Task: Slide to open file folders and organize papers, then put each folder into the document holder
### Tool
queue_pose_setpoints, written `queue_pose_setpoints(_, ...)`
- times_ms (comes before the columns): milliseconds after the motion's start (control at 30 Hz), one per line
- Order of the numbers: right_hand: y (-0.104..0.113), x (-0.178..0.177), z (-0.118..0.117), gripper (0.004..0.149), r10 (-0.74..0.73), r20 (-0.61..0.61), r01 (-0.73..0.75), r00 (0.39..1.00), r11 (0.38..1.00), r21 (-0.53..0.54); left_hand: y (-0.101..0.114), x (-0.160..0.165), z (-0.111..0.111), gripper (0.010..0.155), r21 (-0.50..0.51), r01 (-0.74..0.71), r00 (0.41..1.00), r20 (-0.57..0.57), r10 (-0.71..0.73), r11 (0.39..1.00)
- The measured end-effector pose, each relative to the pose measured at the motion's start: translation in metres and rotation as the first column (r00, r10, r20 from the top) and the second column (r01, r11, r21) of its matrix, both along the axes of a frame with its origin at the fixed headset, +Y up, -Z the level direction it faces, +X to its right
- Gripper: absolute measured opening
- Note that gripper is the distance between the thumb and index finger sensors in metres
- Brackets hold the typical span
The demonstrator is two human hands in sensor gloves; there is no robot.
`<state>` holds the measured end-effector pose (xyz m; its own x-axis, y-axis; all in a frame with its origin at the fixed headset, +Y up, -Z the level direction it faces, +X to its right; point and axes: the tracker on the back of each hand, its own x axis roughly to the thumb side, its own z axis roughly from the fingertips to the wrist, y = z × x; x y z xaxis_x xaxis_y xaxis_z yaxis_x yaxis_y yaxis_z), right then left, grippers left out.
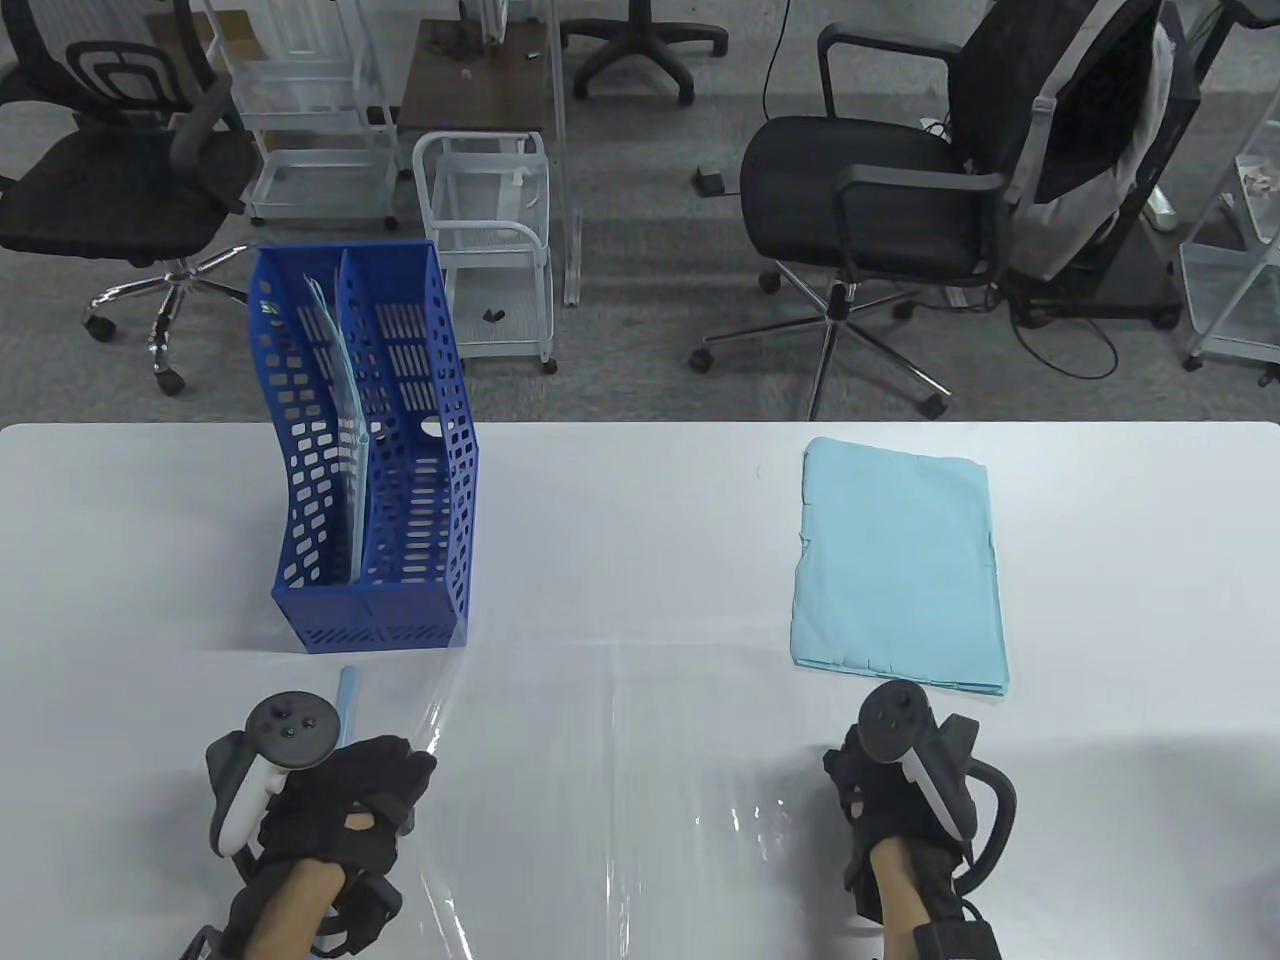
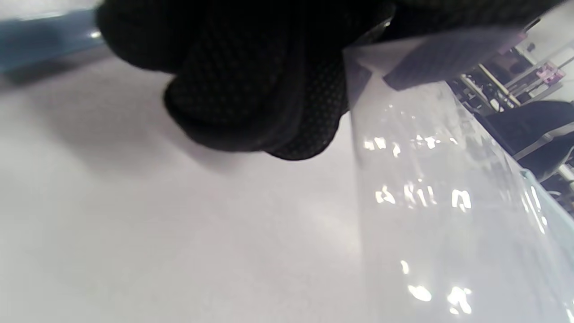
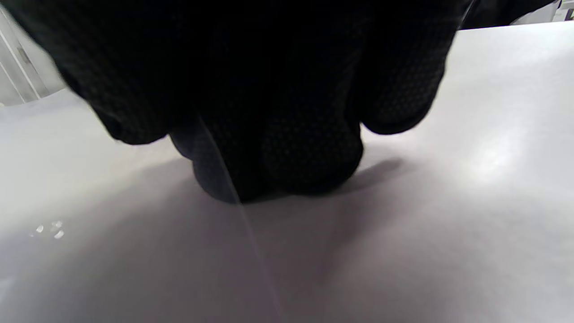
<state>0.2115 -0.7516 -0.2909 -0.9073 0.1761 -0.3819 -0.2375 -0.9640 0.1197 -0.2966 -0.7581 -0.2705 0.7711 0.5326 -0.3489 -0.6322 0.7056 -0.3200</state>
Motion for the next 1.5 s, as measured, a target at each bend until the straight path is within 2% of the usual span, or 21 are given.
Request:
queue_pose_setpoints(367, 0.0, -0.018, 0.0, 0.044, 0.149, -0.005, -0.149, 0.989, 0.989, -0.015, -0.002, 0.005, 0.0, 0.056, -0.086, 0.028, 0.999, 0.035, -0.025, 0.996)
queue_pose_setpoints(667, 0.0, -0.03, 0.0, 0.049, 0.218, -0.03, -0.219, 0.976, 0.974, -0.053, 0.003, 0.001, 0.003, 0.059, -0.114, 0.055, 0.998, 0.012, -0.054, 0.992)
queue_pose_setpoints(833, 0.003, -0.027, 0.003, 0.057, 0.186, -0.009, -0.186, 0.983, 0.98, -0.069, 0.019, 0.003, 0.009, 0.058, -0.032, 0.16, 0.986, -0.034, -0.161, 0.987)
queue_pose_setpoints(967, 0.015, -0.017, 0.007, 0.064, 0.188, 0.067, -0.189, 0.98, 0.982, 0.011, 0.036, 0.01, 0.018, 0.059, 0.103, 0.292, 0.955, -0.086, -0.284, 0.951)
queue_pose_setpoints(1033, 0.018, -0.008, 0.006, 0.067, 0.154, 0.12, -0.167, 0.981, 0.98, 0.108, 0.043, 0.015, 0.022, 0.061, 0.19, 0.316, 0.949, -0.084, -0.305, 0.93)
queue_pose_setpoints(1133, 0.014, 0.001, -0.009, 0.076, 0.066, 0.104, -0.085, 0.992, 0.979, 0.183, 0.043, 0.027, 0.023, 0.066, 0.298, 0.285, 0.956, -0.022, -0.292, 0.911)
queue_pose_setpoints(1200, 0.013, 0.005, -0.021, 0.082, 0.04, 0.074, -0.053, 0.996, 0.983, 0.178, 0.037, 0.036, 0.021, 0.069, 0.327, 0.28, 0.949, 0.046, -0.311, 0.903)
queue_pose_setpoints(1333, 0.01, 0.017, -0.061, 0.091, 0.1, 0.029, -0.102, 0.995, 0.992, 0.081, 0.026, 0.052, 0.019, 0.075, 0.282, 0.353, 0.903, 0.147, -0.404, 0.892)
queue_pose_setpoints(1500, -0.004, 0.033, -0.097, 0.096, 0.052, -0.008, -0.053, 0.999, 0.993, -0.107, 0.02, 0.061, 0.018, 0.079, 0.272, 0.399, 0.868, 0.196, -0.456, 0.876)
